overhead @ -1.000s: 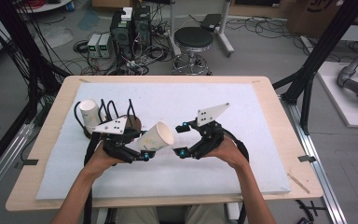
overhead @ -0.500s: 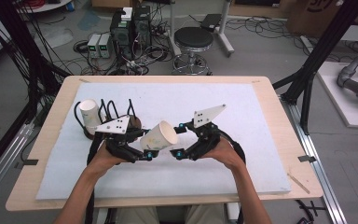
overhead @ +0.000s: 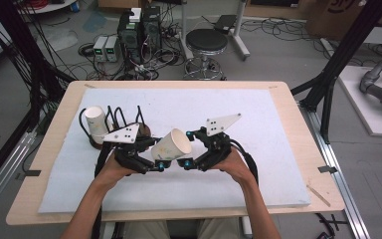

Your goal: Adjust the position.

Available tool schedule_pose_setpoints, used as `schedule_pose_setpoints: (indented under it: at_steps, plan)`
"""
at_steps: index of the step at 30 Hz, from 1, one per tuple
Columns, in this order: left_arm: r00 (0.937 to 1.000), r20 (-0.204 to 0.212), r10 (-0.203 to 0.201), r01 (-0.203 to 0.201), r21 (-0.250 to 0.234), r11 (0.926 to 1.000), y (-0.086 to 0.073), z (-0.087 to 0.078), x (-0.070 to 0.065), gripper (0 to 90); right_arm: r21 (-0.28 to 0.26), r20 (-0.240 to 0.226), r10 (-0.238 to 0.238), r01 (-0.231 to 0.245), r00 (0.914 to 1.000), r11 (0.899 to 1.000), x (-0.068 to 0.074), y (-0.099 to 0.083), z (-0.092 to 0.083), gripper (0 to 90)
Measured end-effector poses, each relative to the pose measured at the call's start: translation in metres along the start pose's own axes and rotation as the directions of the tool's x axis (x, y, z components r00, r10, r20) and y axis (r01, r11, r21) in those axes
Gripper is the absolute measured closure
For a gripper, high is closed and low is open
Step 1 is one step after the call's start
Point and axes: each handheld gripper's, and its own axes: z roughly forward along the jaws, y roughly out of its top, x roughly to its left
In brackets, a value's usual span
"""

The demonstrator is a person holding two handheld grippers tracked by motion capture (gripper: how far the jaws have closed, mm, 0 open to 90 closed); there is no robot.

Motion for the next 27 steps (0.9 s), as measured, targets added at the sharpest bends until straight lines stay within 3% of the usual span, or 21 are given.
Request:
schedule_pose_setpoints:
  at_steps: [27]
  plan:
    - [0.9995,0.030,0.009,-0.009,0.003,1.0000,0.0000,0.0104,-0.0004,36.1,-0.086,-0.044,0.003,-0.007,0.9990,0.996,-0.0024,0.0013,0.0099,16.6]
